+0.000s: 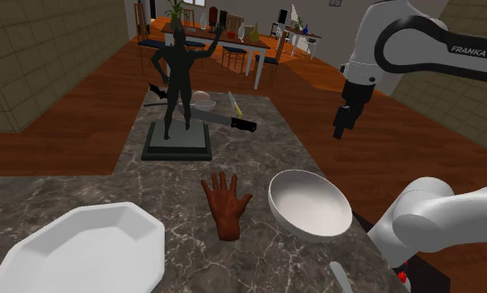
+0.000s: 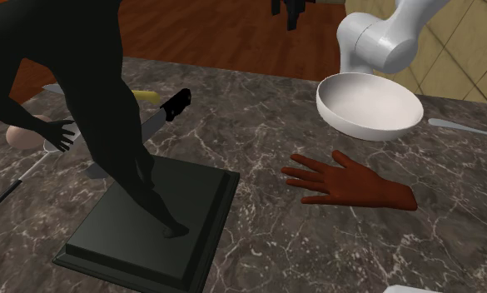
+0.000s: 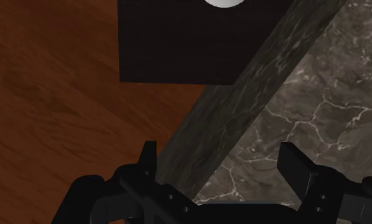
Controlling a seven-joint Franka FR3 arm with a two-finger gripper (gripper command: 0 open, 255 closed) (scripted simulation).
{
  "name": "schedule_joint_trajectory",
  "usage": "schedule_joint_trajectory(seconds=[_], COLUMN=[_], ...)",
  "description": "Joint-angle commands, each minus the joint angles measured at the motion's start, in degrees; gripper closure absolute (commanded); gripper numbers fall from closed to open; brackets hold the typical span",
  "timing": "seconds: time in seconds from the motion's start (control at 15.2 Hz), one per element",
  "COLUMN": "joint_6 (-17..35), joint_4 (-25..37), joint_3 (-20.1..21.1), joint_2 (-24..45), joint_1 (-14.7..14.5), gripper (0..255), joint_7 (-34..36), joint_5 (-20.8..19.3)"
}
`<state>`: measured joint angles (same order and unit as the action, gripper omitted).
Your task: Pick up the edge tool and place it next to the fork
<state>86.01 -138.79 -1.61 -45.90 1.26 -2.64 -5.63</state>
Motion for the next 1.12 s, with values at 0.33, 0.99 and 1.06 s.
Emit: schedule_joint_trajectory(seconds=[0.33,0.99,1.06], joint_6=[8.5,20.9,21.8], joint_4=[3.1,13.4,14.7], joint_3=[-1.1,-1.9,-1.9], joint_2=[8.9,26.5,28.2], joint_1=[-2.8,-8.1,-8.6], gripper=[0,0,0], joint_7=[-4.9,-15.3,-16.4], joint_5=[0.8,4.2,4.7])
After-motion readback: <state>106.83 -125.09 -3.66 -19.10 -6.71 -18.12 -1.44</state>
